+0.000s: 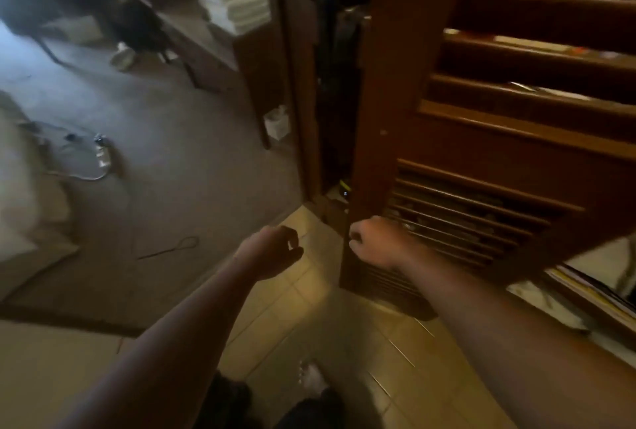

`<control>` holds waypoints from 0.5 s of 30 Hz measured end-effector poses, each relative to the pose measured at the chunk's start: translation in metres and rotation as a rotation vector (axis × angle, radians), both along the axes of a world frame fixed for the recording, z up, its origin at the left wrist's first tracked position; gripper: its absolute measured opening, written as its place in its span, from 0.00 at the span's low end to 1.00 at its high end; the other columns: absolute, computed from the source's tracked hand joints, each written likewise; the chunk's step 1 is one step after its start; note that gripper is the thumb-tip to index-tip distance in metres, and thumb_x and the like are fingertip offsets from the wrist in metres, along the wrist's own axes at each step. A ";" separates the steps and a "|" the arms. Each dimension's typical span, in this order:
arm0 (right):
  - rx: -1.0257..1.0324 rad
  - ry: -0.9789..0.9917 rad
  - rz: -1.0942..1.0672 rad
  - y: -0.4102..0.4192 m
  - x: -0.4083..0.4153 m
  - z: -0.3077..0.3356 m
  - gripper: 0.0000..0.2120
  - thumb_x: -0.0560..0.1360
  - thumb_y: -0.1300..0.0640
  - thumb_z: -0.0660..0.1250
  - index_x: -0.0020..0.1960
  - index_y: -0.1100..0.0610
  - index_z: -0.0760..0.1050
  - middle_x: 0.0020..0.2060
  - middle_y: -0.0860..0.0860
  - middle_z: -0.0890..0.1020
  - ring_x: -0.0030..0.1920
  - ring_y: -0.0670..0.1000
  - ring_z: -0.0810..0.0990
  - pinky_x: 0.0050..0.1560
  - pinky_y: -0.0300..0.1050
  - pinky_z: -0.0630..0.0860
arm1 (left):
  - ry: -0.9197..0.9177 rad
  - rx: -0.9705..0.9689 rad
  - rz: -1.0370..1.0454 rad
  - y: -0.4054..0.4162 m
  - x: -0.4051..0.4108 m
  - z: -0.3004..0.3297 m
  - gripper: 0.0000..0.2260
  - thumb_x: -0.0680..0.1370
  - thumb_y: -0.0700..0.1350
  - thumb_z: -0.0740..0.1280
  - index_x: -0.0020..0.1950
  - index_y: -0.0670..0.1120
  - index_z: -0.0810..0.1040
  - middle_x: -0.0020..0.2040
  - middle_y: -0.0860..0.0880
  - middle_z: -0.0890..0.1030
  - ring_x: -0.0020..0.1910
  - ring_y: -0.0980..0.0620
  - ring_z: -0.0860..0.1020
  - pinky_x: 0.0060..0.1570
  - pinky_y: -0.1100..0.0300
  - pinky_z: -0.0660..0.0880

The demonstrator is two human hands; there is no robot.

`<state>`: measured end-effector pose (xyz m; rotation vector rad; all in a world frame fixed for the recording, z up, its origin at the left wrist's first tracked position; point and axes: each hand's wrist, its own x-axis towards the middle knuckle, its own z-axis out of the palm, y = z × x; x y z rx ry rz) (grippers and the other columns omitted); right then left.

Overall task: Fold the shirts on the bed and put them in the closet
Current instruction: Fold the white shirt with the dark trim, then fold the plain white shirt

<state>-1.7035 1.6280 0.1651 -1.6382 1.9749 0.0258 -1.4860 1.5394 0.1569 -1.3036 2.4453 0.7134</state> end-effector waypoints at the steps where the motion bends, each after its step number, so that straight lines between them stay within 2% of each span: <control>1: -0.010 0.002 0.029 -0.022 0.013 0.001 0.12 0.81 0.50 0.61 0.58 0.52 0.80 0.52 0.52 0.80 0.51 0.55 0.80 0.51 0.55 0.80 | -0.015 0.007 0.042 -0.015 0.015 0.000 0.10 0.82 0.54 0.65 0.60 0.52 0.79 0.53 0.51 0.82 0.48 0.55 0.81 0.52 0.54 0.82; 4: -0.016 0.009 0.120 -0.088 0.056 -0.002 0.12 0.81 0.50 0.60 0.55 0.54 0.80 0.50 0.52 0.81 0.47 0.54 0.80 0.42 0.47 0.75 | -0.055 0.013 0.147 -0.060 0.059 0.005 0.10 0.82 0.55 0.65 0.58 0.52 0.80 0.52 0.51 0.82 0.48 0.54 0.81 0.52 0.53 0.81; 6: -0.004 0.023 0.177 -0.125 0.080 0.000 0.11 0.81 0.51 0.60 0.53 0.53 0.79 0.48 0.51 0.80 0.47 0.53 0.79 0.39 0.46 0.74 | -0.040 0.008 0.220 -0.087 0.085 0.008 0.11 0.81 0.55 0.65 0.57 0.51 0.81 0.52 0.51 0.82 0.49 0.52 0.81 0.54 0.50 0.81; 9: 0.002 -0.001 0.266 -0.175 0.111 -0.001 0.10 0.80 0.52 0.60 0.53 0.52 0.79 0.46 0.50 0.81 0.45 0.51 0.79 0.44 0.50 0.79 | -0.003 0.020 0.319 -0.120 0.118 0.012 0.10 0.81 0.54 0.66 0.56 0.51 0.82 0.51 0.50 0.82 0.49 0.50 0.81 0.53 0.49 0.81; 15: 0.007 -0.009 0.432 -0.274 0.162 -0.008 0.08 0.82 0.51 0.61 0.52 0.50 0.78 0.44 0.47 0.80 0.43 0.46 0.79 0.45 0.48 0.79 | 0.076 0.081 0.486 -0.178 0.173 0.006 0.10 0.82 0.51 0.66 0.57 0.47 0.81 0.50 0.48 0.82 0.48 0.48 0.81 0.54 0.47 0.81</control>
